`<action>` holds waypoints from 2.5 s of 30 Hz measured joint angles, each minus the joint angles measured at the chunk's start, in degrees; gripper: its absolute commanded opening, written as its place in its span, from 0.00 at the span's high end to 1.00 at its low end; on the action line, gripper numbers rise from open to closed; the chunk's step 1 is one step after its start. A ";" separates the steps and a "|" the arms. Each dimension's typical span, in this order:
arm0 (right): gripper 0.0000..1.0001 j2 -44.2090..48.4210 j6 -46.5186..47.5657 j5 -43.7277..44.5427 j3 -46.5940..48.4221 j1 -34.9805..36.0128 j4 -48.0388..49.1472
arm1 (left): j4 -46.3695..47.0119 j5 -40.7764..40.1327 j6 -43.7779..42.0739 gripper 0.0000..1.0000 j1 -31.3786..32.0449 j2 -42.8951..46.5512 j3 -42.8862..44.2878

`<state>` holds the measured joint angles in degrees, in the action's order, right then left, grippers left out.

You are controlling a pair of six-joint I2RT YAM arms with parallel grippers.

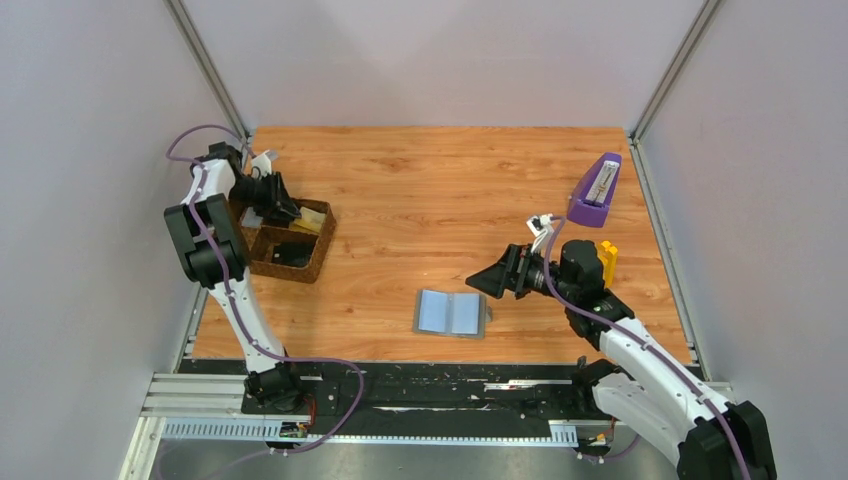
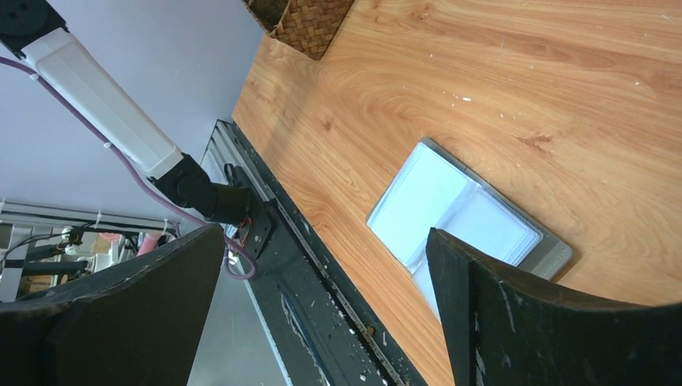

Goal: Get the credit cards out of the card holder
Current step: Place the credit card in the storage box, then reset both arms

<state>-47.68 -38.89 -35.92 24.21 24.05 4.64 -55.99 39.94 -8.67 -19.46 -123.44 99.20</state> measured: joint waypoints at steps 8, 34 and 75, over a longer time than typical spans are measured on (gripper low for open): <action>0.00 -1.95 0.04 2.73 1.38 0.00 -2.75 | 0.02 -1.97 1.31 0.59 0.52 -0.02 1.88; 0.00 -2.19 3.19 20.55 15.41 0.00 -27.23 | 12.02 3.17 13.38 0.50 9.99 34.29 -11.30; 0.00 11.78 -0.74 26.23 17.64 0.00 -37.40 | 25.49 -6.19 27.47 0.00 38.49 76.50 -47.04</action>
<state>-35.90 -39.64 -9.69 41.85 24.05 -32.75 -30.50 33.76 18.81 19.03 -46.94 52.16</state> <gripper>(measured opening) 0.998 0.997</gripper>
